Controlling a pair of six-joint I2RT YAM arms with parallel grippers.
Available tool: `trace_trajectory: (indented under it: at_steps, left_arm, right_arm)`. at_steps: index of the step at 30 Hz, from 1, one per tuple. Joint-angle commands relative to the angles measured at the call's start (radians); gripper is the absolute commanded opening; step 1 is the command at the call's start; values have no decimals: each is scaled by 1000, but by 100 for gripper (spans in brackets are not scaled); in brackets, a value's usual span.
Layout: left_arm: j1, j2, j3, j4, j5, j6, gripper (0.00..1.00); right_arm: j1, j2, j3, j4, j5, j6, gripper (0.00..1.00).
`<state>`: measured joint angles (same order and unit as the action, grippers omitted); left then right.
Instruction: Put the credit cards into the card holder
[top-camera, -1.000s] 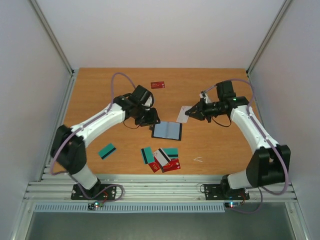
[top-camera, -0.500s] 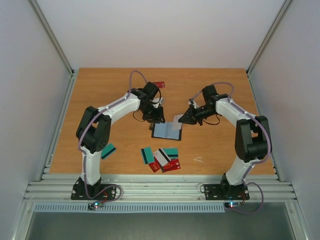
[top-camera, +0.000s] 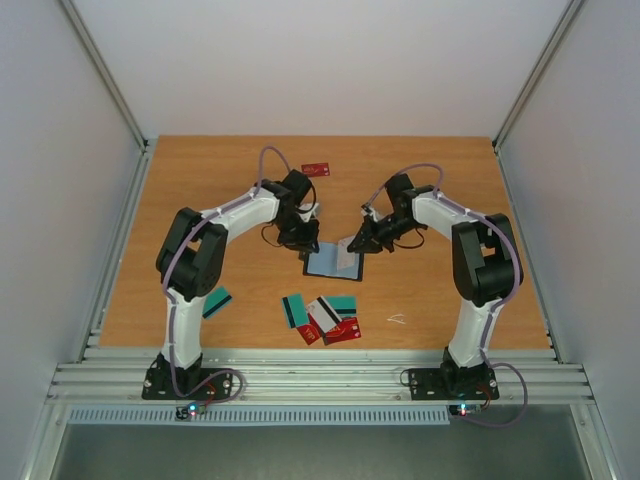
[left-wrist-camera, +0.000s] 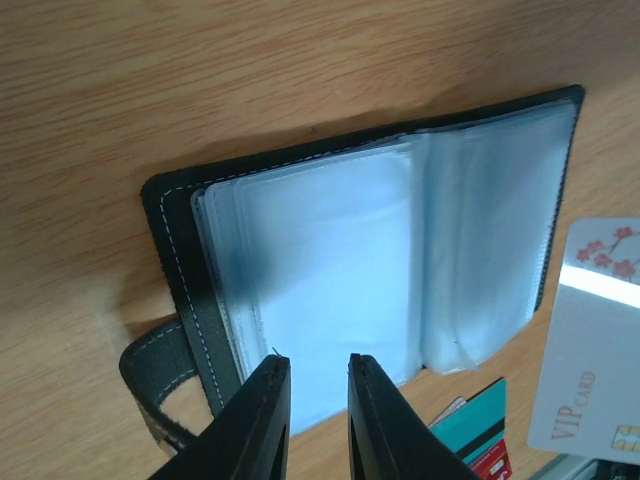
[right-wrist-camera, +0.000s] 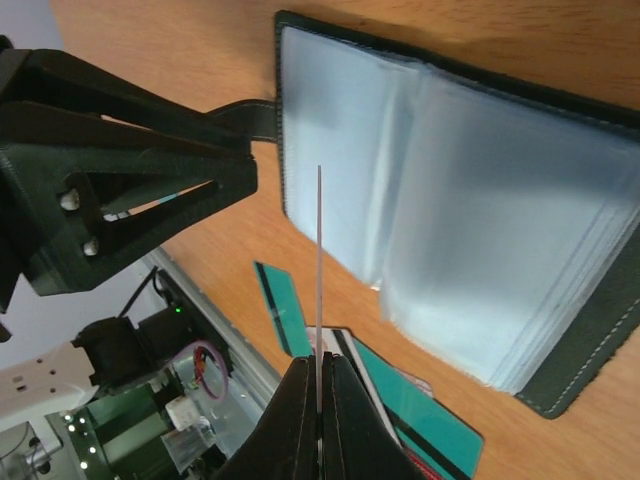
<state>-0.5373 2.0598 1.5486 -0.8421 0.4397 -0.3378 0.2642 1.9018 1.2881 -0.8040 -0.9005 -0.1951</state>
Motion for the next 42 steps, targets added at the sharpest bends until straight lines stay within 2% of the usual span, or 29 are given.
trace_trajectory:
  at_steps: [1, 13, 42]
  left_arm:
    - [2, 34, -10, -9, -25, 45, 18]
    - [3, 54, -25, -24, -65, 83, 12]
    - [3, 81, -49, -45, -83, 130, 10]
  right_arm:
    - [12, 43, 21, -3, 28, -52, 1]
    - [36, 90, 4, 69, 47, -67, 1]
    - [41, 154, 7, 155, -1, -16, 1]
